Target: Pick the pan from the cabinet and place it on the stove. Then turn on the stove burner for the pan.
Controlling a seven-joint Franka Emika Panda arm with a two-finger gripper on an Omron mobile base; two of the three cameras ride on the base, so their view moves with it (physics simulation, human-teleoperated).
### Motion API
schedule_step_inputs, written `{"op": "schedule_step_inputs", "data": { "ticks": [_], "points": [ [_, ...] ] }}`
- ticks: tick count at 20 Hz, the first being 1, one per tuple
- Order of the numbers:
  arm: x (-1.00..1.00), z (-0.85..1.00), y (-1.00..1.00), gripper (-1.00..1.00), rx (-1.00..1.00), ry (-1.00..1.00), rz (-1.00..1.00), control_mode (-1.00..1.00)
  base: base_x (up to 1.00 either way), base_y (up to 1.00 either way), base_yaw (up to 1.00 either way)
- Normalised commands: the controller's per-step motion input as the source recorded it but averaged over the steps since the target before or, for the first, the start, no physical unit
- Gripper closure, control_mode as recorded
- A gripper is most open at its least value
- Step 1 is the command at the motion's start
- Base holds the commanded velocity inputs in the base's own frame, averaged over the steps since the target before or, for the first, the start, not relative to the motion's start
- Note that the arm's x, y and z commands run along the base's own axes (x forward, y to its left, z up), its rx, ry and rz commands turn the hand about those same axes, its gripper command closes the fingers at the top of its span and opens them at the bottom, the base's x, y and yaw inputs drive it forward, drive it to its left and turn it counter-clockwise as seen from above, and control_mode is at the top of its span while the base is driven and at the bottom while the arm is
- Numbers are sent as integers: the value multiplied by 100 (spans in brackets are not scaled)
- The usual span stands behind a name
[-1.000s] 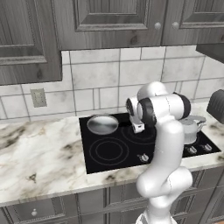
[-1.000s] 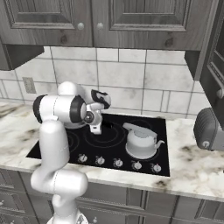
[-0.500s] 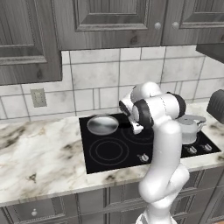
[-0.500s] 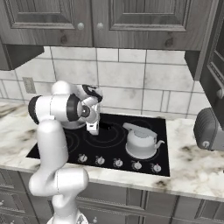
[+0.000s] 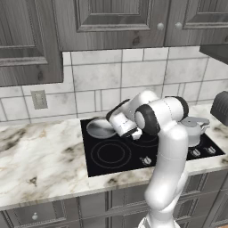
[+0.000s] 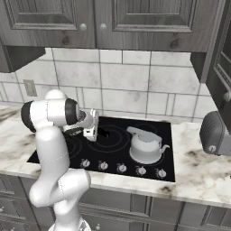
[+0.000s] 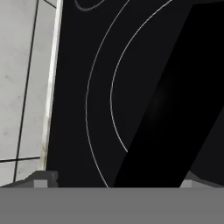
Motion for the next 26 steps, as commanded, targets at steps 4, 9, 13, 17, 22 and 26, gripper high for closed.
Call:
{"op": "schedule_step_inputs", "data": {
  "ticks": [4,9,13,17,22,26],
  "points": [
    [0,5,-5,-100,0,13,-1,-100,0,0,0],
    [0,15,-11,-100,1,18,0,-100,0,0,0],
    [0,25,-6,-100,0,19,0,-100,0,0,0],
    [0,20,0,-100,0,19,0,-100,0,0,0],
    [0,21,0,-100,0,21,-3,-100,0,0,0],
    [0,12,0,-100,0,23,-5,-100,0,0,0]
  ]
}}
